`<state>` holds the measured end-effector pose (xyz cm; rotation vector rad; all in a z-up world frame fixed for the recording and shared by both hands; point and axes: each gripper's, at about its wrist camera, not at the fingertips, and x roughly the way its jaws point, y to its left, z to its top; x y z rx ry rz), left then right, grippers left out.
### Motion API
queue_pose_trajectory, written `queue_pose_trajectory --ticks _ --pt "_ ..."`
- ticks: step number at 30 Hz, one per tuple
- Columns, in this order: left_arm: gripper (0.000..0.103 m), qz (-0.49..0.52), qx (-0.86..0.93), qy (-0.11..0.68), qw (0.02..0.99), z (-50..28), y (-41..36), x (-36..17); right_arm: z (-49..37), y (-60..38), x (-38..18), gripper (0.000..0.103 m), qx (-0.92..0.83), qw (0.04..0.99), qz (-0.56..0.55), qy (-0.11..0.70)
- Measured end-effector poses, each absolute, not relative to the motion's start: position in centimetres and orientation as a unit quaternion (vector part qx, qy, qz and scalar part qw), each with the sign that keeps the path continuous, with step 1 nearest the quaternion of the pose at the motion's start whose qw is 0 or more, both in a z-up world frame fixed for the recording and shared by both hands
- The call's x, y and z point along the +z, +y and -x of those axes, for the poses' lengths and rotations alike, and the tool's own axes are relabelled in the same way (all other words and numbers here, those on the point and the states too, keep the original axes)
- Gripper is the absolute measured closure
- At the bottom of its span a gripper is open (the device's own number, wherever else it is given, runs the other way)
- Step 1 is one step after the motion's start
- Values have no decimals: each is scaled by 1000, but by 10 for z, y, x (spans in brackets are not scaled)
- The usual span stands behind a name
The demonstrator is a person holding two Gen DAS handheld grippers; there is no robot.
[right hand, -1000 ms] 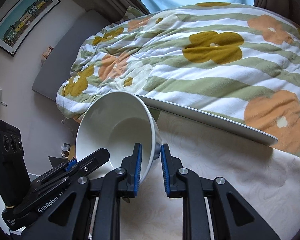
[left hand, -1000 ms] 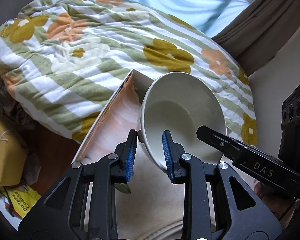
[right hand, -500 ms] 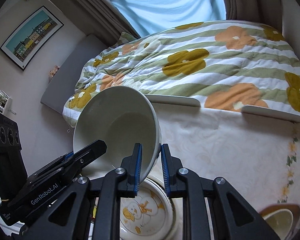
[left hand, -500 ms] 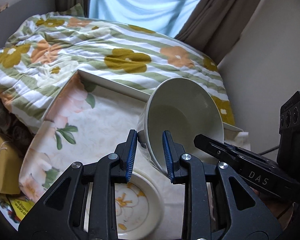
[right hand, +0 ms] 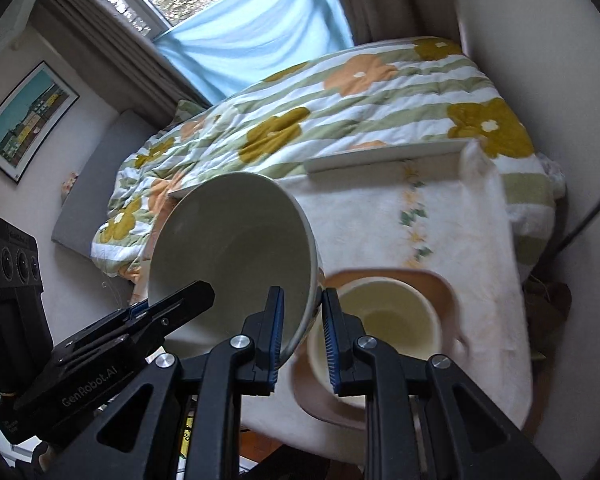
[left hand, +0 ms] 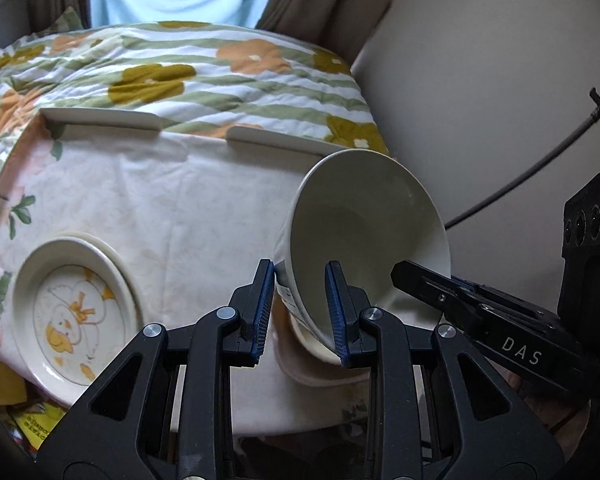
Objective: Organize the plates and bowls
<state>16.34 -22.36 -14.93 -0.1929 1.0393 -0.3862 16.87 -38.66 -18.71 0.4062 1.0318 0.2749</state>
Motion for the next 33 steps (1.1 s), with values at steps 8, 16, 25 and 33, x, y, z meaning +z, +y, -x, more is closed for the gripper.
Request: queue_pose_trajectory --ticks 8,16,25,33 --pt "80 25 -197 528 826 -151 -270 -186 -152 -410 -218 86 95 837 -188 506" --pt "80 -34 -188 547 815 -153 -291 -213 -149 -418 -247 86 85 829 -171 525" --pt "80 -101 -172 541 817 -155 -307 -226 -152 -419 -260 86 76 823 -161 539" --pt "80 -123 -162 538 818 -160 -309 -229 -153 -417 -259 86 70 825 -146 541"
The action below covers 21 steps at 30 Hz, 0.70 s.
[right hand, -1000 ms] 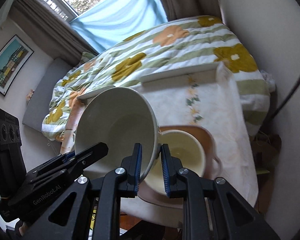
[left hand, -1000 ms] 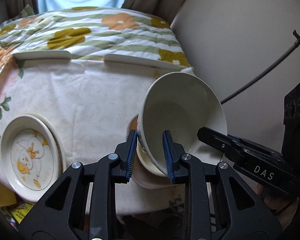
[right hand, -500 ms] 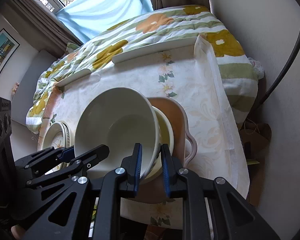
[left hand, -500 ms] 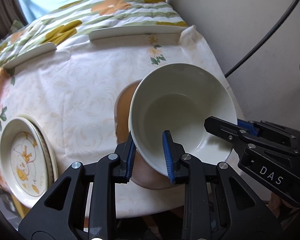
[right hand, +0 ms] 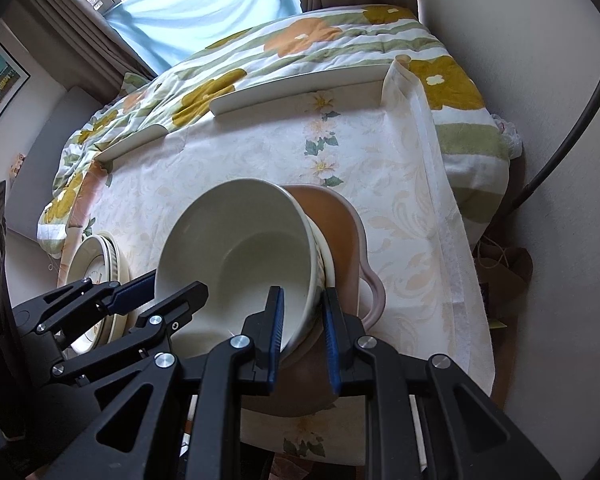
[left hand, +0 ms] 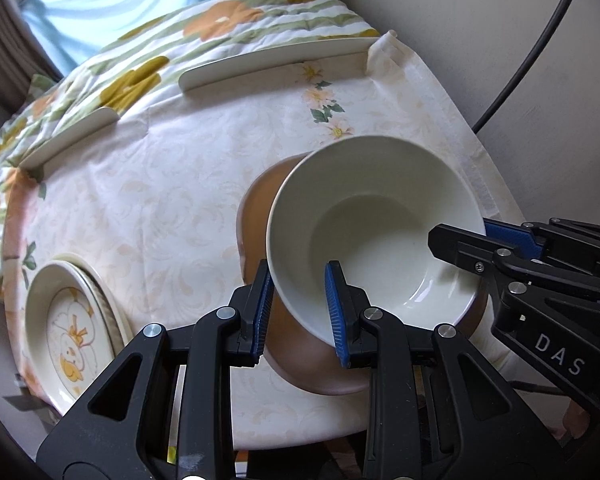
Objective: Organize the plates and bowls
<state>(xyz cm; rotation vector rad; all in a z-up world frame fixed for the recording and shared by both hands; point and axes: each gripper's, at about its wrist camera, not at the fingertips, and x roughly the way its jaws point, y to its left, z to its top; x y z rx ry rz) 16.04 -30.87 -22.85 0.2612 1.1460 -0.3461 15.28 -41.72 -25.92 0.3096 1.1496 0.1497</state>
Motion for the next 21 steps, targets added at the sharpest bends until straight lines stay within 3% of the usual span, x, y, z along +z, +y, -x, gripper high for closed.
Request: queue_pose_trajectory --ticks 13,21 --pt "80 -117 -159 539 819 -162 -308 -228 -152 -418 -255 86 74 828 -148 536" --pt "80 -80 -156 491 853 -147 -285 -178 -129 -433 -210 86 85 859 -150 483"
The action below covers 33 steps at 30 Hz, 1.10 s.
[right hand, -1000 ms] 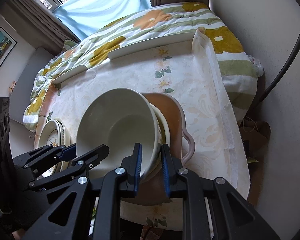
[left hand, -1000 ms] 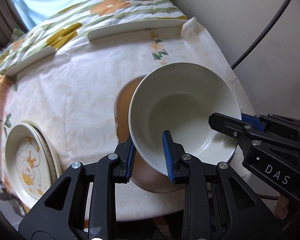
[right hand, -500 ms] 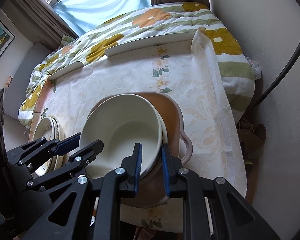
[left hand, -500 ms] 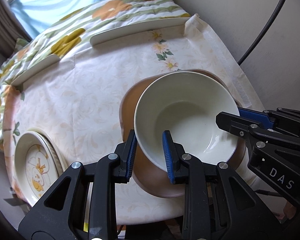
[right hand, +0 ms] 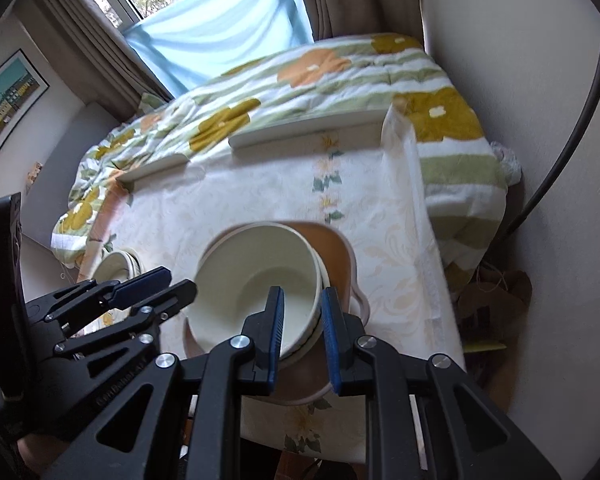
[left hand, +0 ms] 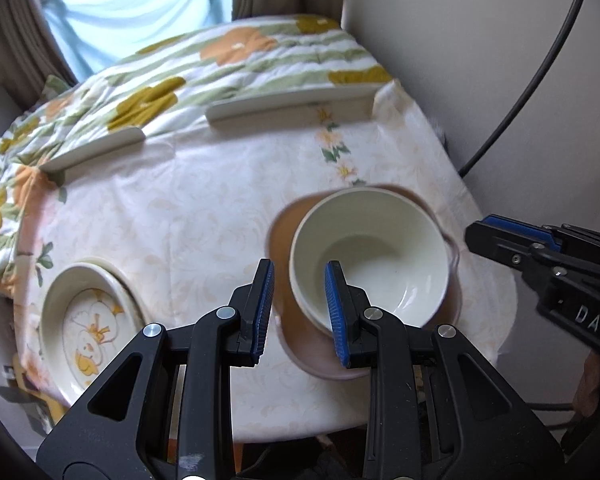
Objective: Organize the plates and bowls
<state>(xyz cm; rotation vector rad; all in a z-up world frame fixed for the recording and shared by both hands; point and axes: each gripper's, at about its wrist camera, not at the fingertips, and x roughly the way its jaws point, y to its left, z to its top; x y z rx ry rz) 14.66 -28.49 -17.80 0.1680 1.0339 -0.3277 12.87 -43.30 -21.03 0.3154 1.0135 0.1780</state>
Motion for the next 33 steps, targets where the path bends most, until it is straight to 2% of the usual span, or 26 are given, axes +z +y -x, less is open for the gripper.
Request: queue_pose_trajectory --ticks 2,4,5,6,7,8,9,10,21,29,31,33 --pt "79 -67 -156 478 862 -139 -274 -160 -122 -440 -198 86 91 862 -152 475" --pt "63 -61 -156 471 866 -134 -263 -147 -116 -444 -187 85 93 864 -143 474" --pt "28 -62 -154 471 867 -132 -260 -143 -114 -446 -185 85 94 863 -136 477" --pt "0 -64 -153 469 868 -130 -255 -140 -113 -447 -183 81 94 861 -129 483" --pt "1 -68 -151 461 872 -128 -251 -137 -112 -449 -184 65 93 859 -126 488" --pt "0 -76 -151 459 872 -126 -248 -137 -111 -449 -186 53 91 857 -123 492" --pt "1 -85 -152 465 868 -127 -246 -139 -110 -450 -188 33 89 856 -120 495" --pt "1 -93 -151 473 863 -128 -245 -144 -110 -450 -192 26 88 855 -116 498" --pt "1 -117 -187 592 775 -165 -239 -212 -125 -455 -249 26 45 791 -106 600" --pt "1 -149 -218 629 732 -184 -258 -249 -140 -447 -282 26 44 757 -91 645" --pt "3 -149 -228 634 724 -186 -263 -255 -143 -440 -284 26 55 759 -73 645" --pt "12 -153 -235 640 716 -187 -270 -262 -147 -432 -286 26 68 758 -52 647"
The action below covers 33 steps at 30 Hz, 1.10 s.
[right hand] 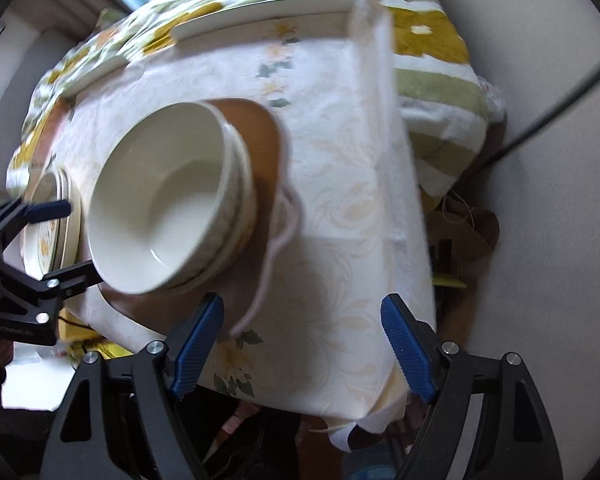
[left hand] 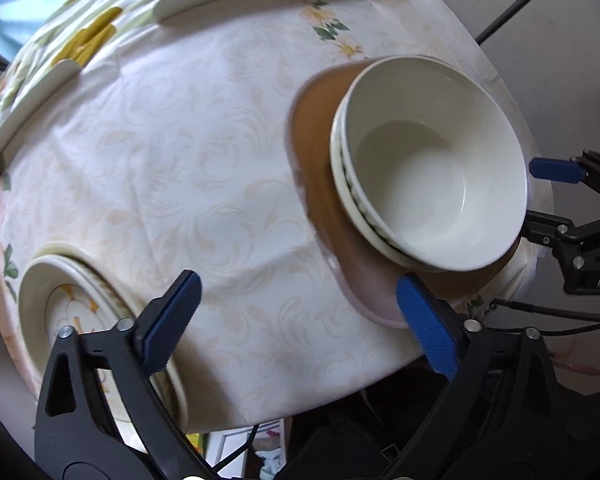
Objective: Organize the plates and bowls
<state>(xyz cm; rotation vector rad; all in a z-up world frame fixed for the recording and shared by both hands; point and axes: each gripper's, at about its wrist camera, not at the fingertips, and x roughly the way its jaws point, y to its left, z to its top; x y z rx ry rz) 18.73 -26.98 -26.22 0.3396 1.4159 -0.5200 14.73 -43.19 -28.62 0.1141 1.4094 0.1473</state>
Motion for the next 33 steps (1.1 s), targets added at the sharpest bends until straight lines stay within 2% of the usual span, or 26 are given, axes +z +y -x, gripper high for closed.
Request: queue_pose_trajectory --ticks 2,4,5,7,9,10,15,18,22,33 --pt "20 -158 -238 645 709 -188 -274 -269 -151 -424 -291 35 81 755 -33 650" --pt "27 -158 -240 651 703 -188 -277 -276 -154 -418 -297 49 96 750 -24 655" --pt "30 -154 -242 653 701 -188 -277 -279 -155 -416 -300 51 101 747 -23 656" --pt "36 -145 -246 655 700 -189 -278 -282 -156 -416 -306 65 114 744 -34 657" --pt "48 -145 -249 653 700 -189 -281 -284 -157 -416 -310 73 125 744 -44 655" --pt "51 -143 -251 653 700 -189 -283 -286 -157 -414 -312 75 127 745 -40 654" --pt "76 -141 -258 651 700 -188 -293 -294 -156 -411 -317 81 141 747 -40 649" --pt "85 -140 -261 643 706 -185 -300 -295 -154 -410 -318 83 146 749 -40 645" --pt "90 -144 -264 633 713 -180 -309 -295 -153 -410 -320 83 152 752 -41 640" --pt "90 -160 -254 601 741 -160 -312 -282 -146 -403 -317 83 161 767 -29 620"
